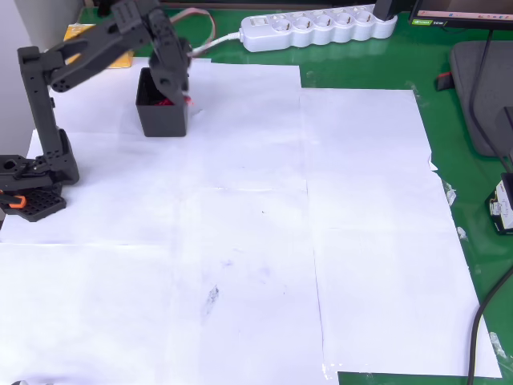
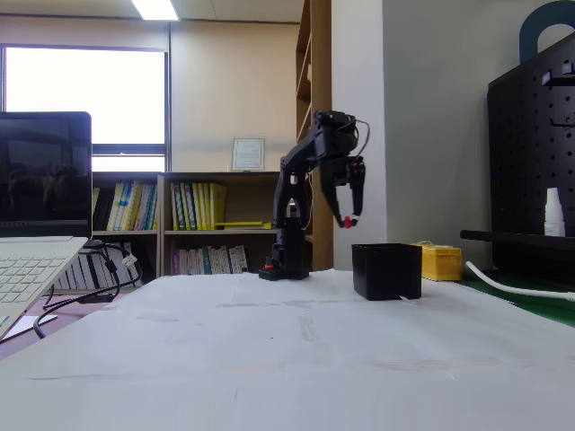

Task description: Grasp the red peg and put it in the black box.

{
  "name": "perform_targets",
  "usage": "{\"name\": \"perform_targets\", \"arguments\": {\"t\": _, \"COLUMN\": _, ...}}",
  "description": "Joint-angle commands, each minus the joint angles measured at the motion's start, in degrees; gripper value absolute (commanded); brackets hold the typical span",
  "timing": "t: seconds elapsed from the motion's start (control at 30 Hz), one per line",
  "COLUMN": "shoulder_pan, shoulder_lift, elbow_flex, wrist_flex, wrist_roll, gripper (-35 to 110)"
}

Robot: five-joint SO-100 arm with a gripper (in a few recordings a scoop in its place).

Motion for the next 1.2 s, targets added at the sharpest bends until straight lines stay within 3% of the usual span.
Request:
{"name": "perform_targets", "arguments": {"t": 0.0, "shoulder_pan": -5.2, "shoulder_lift": -6.4, "elbow_flex": -0.4, "wrist_flex": 0.7, "wrist_roll": 1.5, "gripper": 0}}
{"name": "perform_targets", "arguments": {"t": 0.33, "shoulder_pan": -13.8, "shoulder_lift": -6.3, "elbow_flex": -10.3, "wrist_flex": -7.5, "wrist_roll": 7.9, "gripper": 0}}
{"name": "perform_targets", "arguments": {"t": 0.67, "shoulder_pan": -15.2, "shoulder_lift": -6.5, "elbow_flex": -11.7, "wrist_flex": -12.6, "wrist_roll": 11.0, "gripper": 0}}
{"name": "perform_targets", "arguments": {"t": 0.7, "shoulder_pan": -15.2, "shoulder_lift": -6.4, "elbow_flex": -11.6, "wrist_flex": -12.6, "wrist_roll": 11.5, "gripper": 3}}
{"name": "perform_targets", "arguments": {"t": 0.8, "shoulder_pan": -15.3, "shoulder_lift": -6.2, "elbow_flex": -11.8, "wrist_flex": -12.3, "wrist_roll": 12.1, "gripper": 32}}
{"name": "perform_targets", "arguments": {"t": 0.9, "shoulder_pan": -15.6, "shoulder_lift": -6.2, "elbow_flex": -12.4, "wrist_flex": -10.8, "wrist_roll": 10.7, "gripper": 43}}
{"name": "perform_targets", "arguments": {"t": 1.17, "shoulder_pan": -16.3, "shoulder_lift": -6.5, "elbow_flex": -13.4, "wrist_flex": -8.9, "wrist_roll": 10.5, "gripper": 43}}
